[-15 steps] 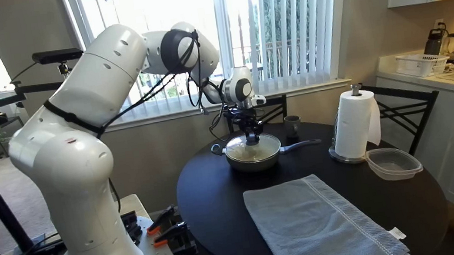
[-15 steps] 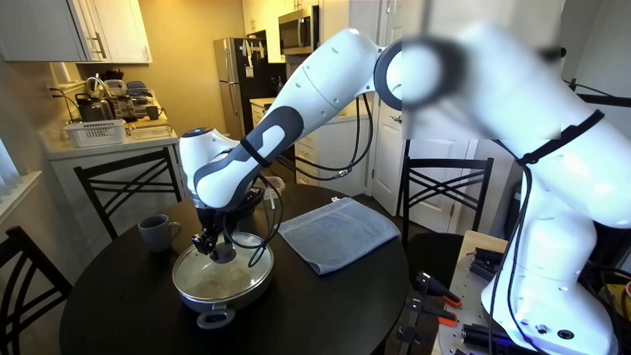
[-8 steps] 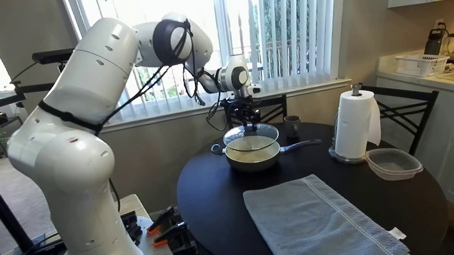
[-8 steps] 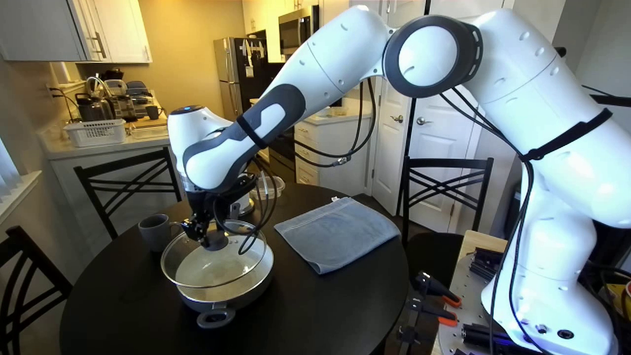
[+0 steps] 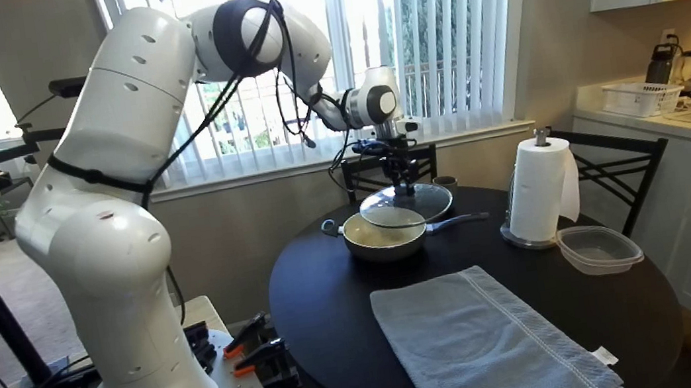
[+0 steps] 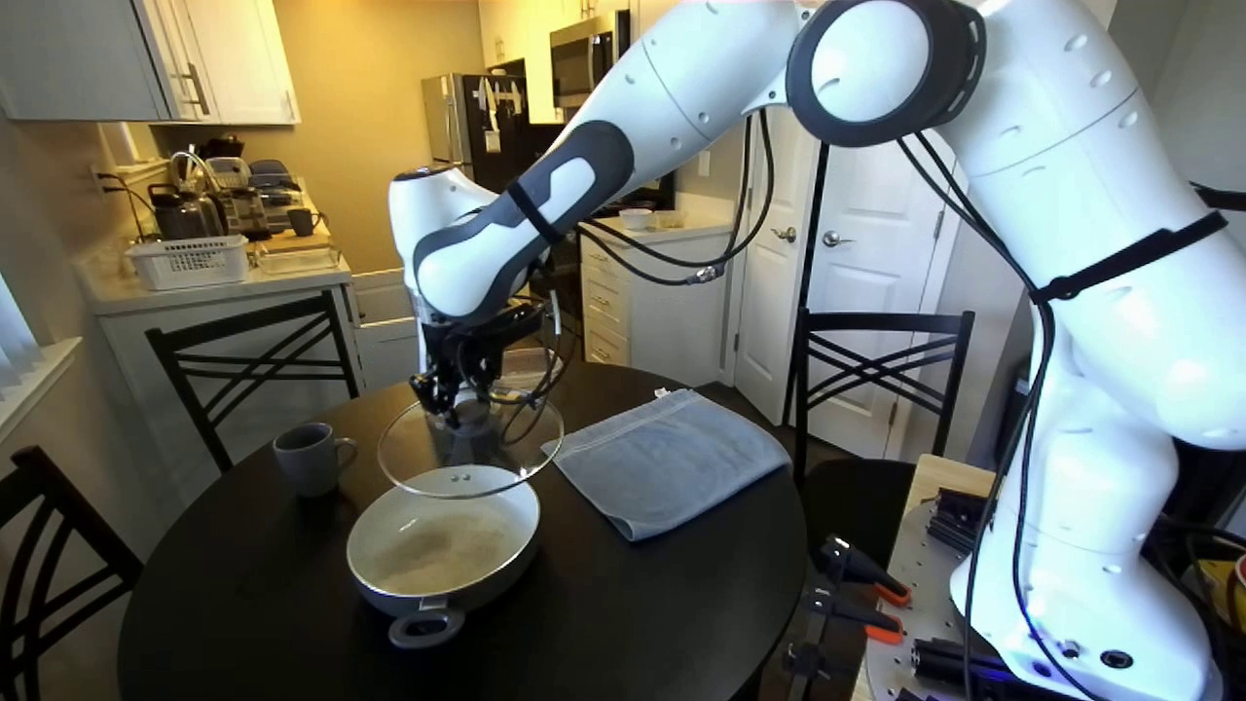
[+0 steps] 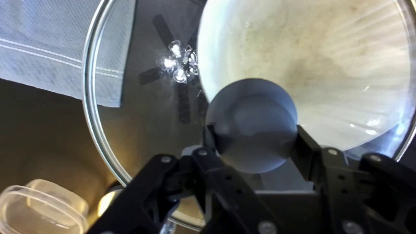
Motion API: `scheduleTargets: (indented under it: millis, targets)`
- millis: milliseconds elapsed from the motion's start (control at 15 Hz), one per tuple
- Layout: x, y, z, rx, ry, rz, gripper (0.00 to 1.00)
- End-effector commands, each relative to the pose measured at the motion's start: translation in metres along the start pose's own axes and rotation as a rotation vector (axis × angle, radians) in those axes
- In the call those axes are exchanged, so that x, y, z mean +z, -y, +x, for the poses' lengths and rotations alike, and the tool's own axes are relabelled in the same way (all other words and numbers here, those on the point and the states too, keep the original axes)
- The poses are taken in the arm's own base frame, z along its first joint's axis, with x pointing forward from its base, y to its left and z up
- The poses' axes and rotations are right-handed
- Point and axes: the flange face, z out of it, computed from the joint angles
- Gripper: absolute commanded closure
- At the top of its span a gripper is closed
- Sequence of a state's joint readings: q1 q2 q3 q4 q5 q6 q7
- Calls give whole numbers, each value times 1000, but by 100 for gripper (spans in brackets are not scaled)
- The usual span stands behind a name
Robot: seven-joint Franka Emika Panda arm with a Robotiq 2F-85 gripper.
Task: Pick up the clear pan lid and put it on the blue towel
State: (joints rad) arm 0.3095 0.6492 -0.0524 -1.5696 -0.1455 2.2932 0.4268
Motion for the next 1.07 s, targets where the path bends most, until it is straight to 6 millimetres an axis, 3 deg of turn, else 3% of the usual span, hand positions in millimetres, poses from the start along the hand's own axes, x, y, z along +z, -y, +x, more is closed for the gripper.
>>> scheduleTargets:
  millis: [0, 333, 600, 800, 1000]
  targets:
    - [-22, -68, -28, 158, -19, 13, 67]
    - [3, -143, -78, 315, 2, 20, 67]
    - [45, -193, -128, 454, 18, 71, 67]
    - [76, -219, -151, 564, 5, 105, 67]
    - [97, -230, -152, 639, 0, 113, 67]
